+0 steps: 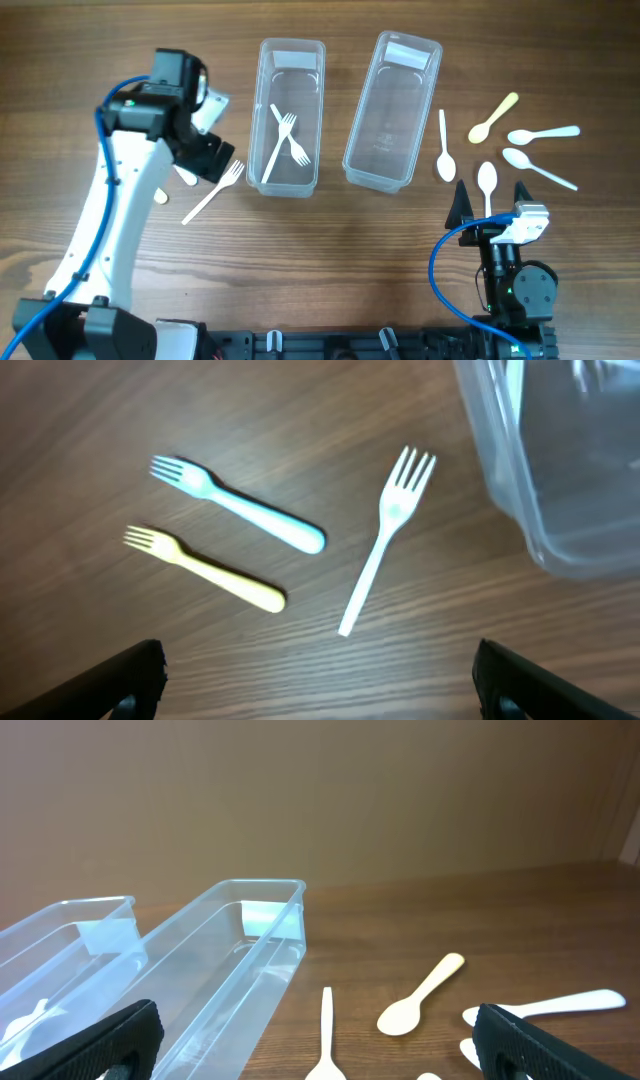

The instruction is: Pack container

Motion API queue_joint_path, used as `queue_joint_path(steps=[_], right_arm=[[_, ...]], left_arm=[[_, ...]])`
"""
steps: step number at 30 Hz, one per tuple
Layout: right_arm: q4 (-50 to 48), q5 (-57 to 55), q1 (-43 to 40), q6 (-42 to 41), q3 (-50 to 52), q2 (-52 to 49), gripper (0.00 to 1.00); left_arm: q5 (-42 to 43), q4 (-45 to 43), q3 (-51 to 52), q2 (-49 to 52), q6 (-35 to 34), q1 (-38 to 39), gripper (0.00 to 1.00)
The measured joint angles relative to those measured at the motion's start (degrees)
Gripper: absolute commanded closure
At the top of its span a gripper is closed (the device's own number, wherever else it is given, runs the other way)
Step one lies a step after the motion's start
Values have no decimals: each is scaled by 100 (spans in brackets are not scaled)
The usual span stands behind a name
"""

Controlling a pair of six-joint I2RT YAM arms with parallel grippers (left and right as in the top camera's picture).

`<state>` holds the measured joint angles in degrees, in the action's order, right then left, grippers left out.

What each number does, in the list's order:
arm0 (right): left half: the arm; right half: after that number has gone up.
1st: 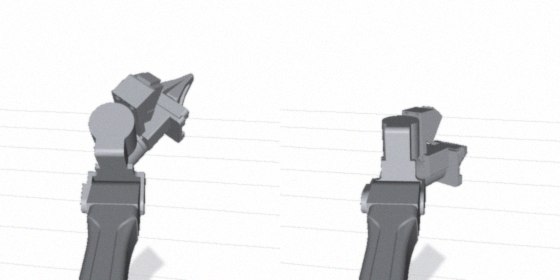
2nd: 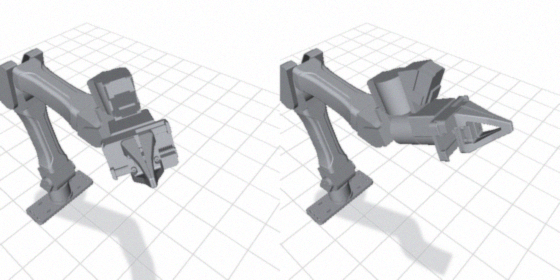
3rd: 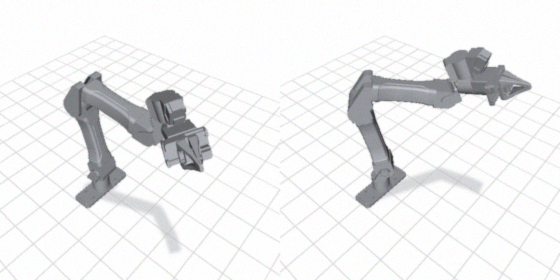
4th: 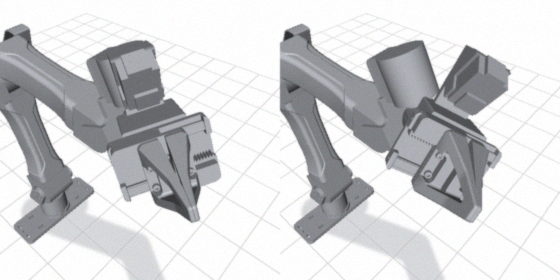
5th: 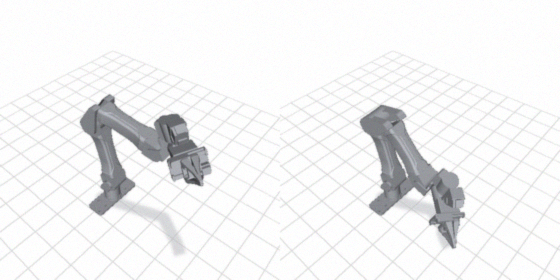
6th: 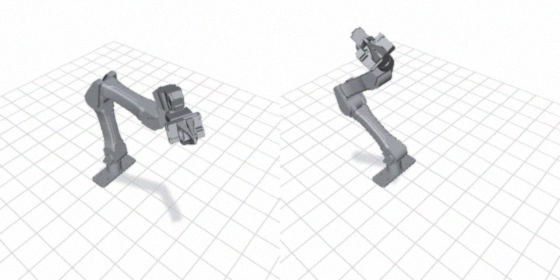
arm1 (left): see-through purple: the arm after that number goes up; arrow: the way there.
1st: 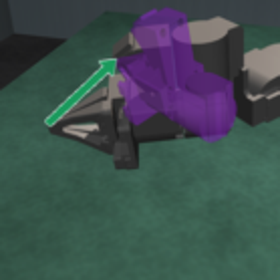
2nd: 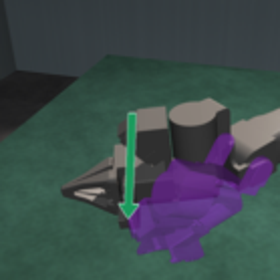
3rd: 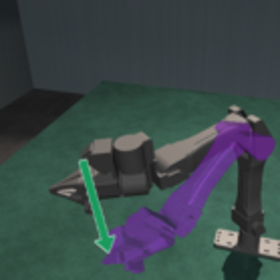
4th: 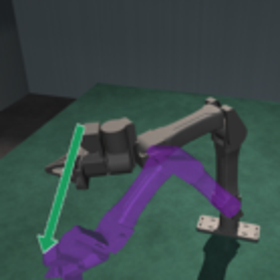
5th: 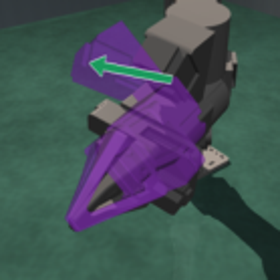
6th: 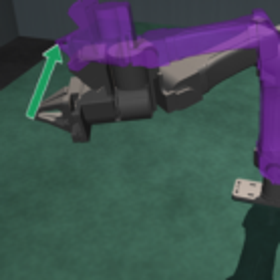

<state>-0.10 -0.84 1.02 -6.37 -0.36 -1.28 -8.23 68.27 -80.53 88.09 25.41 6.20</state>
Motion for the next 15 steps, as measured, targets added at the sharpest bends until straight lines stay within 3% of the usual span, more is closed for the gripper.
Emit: queue_joint_path(steps=[5,10,15], right_arm=[[0,0,0,0,0,0,0],[0,2,2,0,0,0,0],[0,0,2,0,0,0,0]], left_arm=[[1637,-273,468,9,1071,-745,2],[2063,-999,1390,341,1462,-745,5],[2122,-1526,1624,866,1633,-745,11]])
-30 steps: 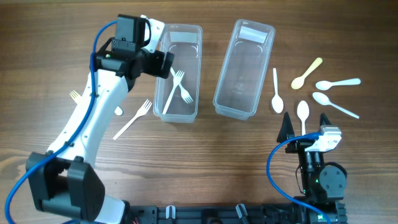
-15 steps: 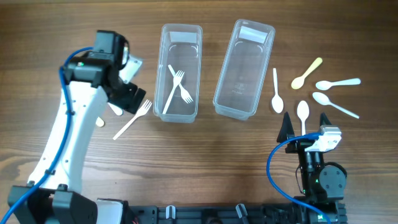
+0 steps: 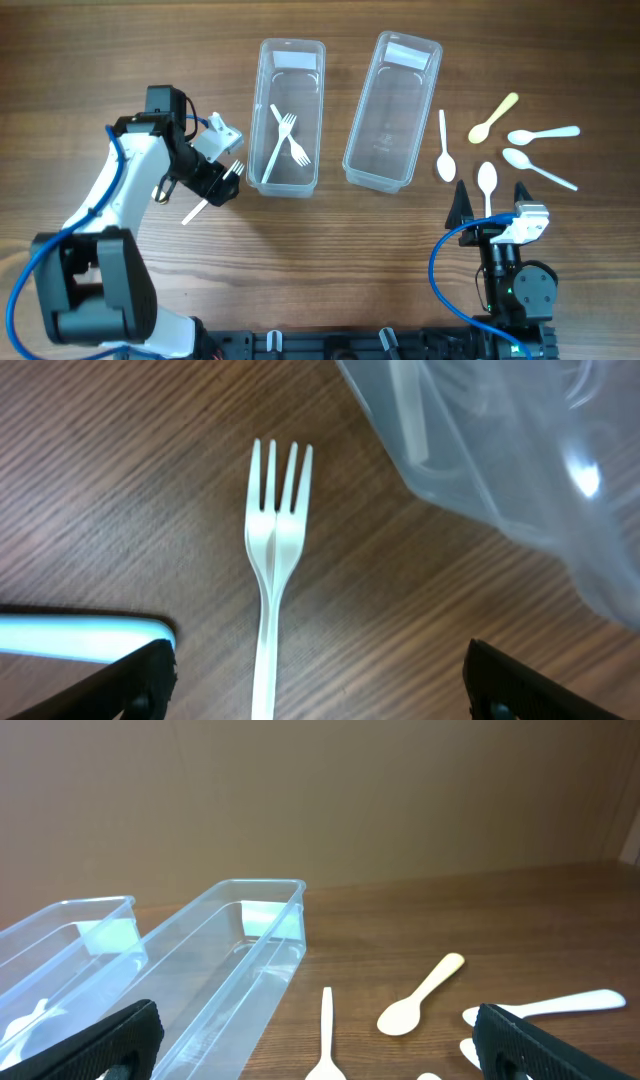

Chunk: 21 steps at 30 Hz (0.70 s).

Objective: Pack container
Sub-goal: 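Grasp the white fork near the container with the left gripper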

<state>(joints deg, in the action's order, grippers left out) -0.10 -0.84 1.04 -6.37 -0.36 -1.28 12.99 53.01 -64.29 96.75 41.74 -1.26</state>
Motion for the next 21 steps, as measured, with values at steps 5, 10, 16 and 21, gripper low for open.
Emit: queue_joint_path(steps=[5,10,16,21], right_arm=[[0,0,0,0,0,0,0],[0,2,0,0,0,0,0],[2,0,-2,0,0,0,0],[2,0,-2,0,0,0,0]], left_arm=[[17,-212,0,754,153,0,18],[-129,-260,-44,1080,258,0,47],[-417,-210,-50,1104,256,2,56],[-507,-234,-48,1115,-87,0,69]])
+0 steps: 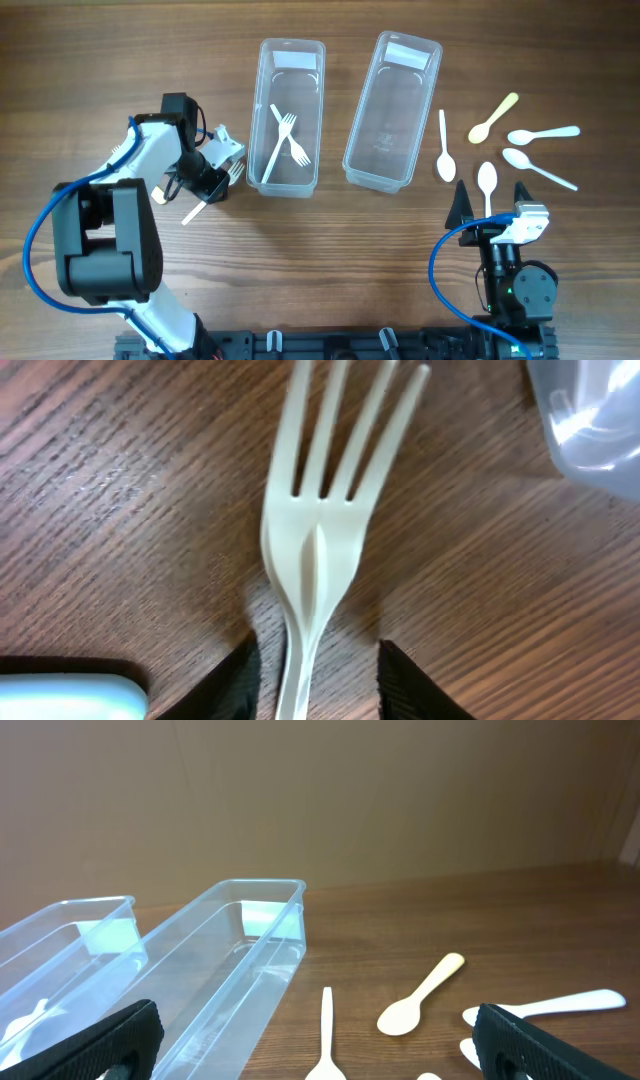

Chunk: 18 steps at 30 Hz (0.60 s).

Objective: Pack container
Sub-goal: 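Grasp the white fork near the container with the left gripper, then lower the white fork into the left container and open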

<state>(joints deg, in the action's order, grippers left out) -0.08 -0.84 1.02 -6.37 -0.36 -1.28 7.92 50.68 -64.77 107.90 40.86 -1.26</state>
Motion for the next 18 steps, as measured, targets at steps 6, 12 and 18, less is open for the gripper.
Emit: queue_joint_path(steps=[6,12,18], right_arm=[[0,0,0,0,0,0,0],[0,2,0,0,0,0,0],[0,0,2,0,0,0,0]], left_arm=[[-48,-63,0,11,-463,0,86],[-57,-42,2,33,-651,0,96],[-358,2,-109,33,-979,2,96]])
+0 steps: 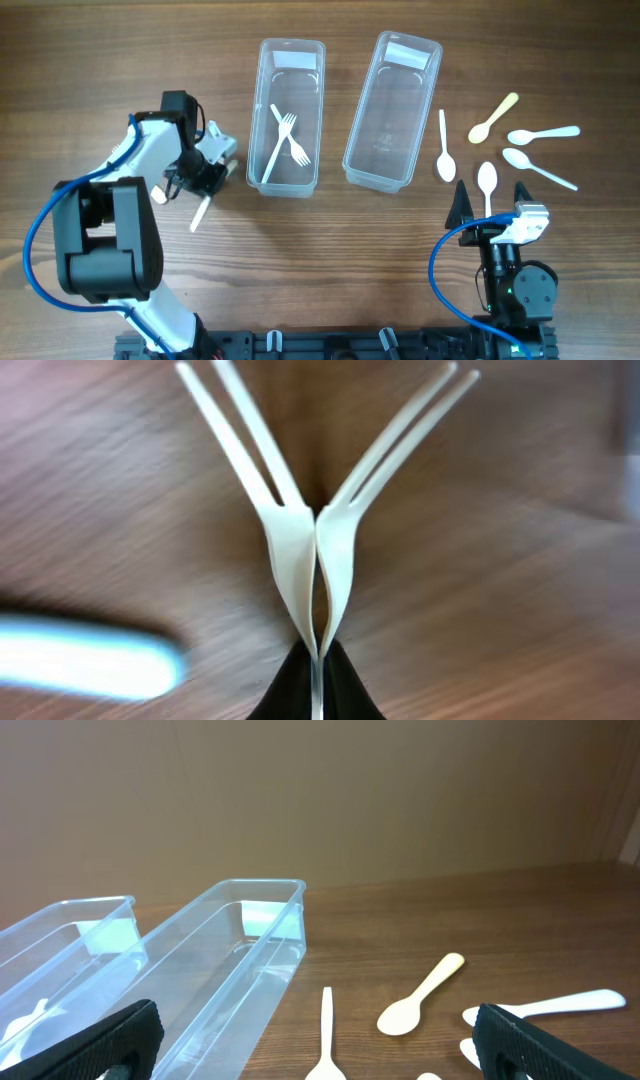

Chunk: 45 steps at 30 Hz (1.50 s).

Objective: Pack container
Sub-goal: 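Lower the white fork into the left container and open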

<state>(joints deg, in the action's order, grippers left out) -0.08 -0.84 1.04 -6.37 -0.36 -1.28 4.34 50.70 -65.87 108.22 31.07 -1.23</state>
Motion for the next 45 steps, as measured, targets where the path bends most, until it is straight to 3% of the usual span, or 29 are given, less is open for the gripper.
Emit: queue_joint_path(steps=[6,8,11,17,26,34,35,36,37,45], right_arm=[[0,0,0,0,0,0,0],[0,2,0,0,0,0,0],[0,0,0,0,0,0,0],[0,2,0,0,0,0,0],[0,0,-2,0,0,0,0],[0,0,-2,0,0,0,0],[0,2,0,0,0,0,0],[0,2,0,0,0,0,0],[0,2,-2,0,0,0,0],[0,0,-2,0,0,0,0]], left_arm=[[-726,168,-1716,-66,-1539,22,96],[-352,136,-2308,-310,-2188,153,96],[774,-269,-2741,-656,-2621,588,93],[1661,-540,-2800,-756,-2822,1425,92],[1456,-758,-2800,-756,-2863,1432,96],[1137,-811,-2800,-756,-2881,1432,91],[1137,-778,-2800,-756,-2881,1432,86],[1137,-730,-2800,-756,-2881,1432,38],[1139,-704,-2800,-756,-2887,1432,31],[1290,-887,-2800,-756,-2887,1421,27]])
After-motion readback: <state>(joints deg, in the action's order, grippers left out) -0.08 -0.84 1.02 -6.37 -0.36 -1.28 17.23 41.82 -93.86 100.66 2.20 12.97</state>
